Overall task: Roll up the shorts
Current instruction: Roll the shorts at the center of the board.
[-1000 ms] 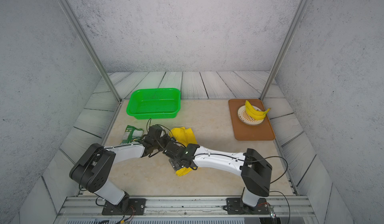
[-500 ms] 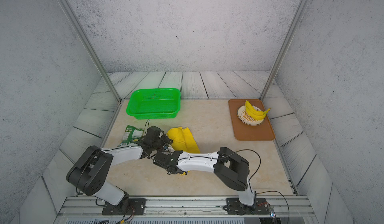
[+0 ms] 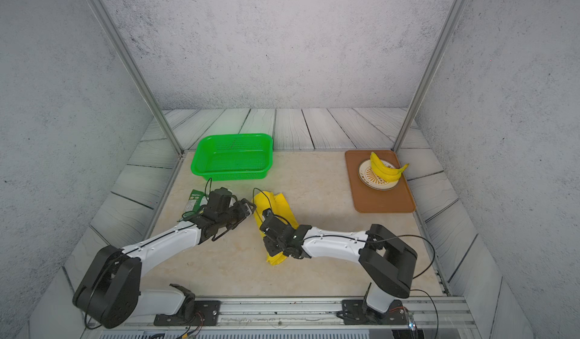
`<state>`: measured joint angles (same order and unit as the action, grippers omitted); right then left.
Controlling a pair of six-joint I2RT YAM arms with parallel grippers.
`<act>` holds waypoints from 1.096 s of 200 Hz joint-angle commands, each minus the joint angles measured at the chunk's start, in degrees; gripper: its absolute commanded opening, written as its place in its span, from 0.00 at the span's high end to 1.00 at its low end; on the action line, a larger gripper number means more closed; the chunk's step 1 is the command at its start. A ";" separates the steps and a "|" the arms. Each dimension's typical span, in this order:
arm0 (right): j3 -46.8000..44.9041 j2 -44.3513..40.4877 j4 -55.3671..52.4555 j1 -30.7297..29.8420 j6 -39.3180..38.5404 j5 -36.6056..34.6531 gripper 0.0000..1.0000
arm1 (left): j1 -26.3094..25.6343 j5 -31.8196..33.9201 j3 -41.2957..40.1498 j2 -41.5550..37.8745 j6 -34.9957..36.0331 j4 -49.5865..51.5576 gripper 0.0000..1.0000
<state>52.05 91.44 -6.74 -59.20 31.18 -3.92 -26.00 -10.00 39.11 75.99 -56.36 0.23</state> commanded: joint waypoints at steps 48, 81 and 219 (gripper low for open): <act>-14.85 -7.08 19.94 11.92 11.75 19.96 0.56 | -2.11 -3.30 -0.53 3.21 4.53 -2.32 0.18; -17.35 -7.71 20.84 13.52 12.99 19.20 0.57 | -4.70 -3.97 0.53 8.28 5.22 -5.94 0.16; -19.98 -10.32 14.84 18.84 10.02 15.53 0.34 | -12.60 1.64 13.10 25.24 6.16 0.19 0.24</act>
<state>30.52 83.92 13.41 -40.86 43.48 13.98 -37.36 -11.49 49.91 98.59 -51.42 -5.67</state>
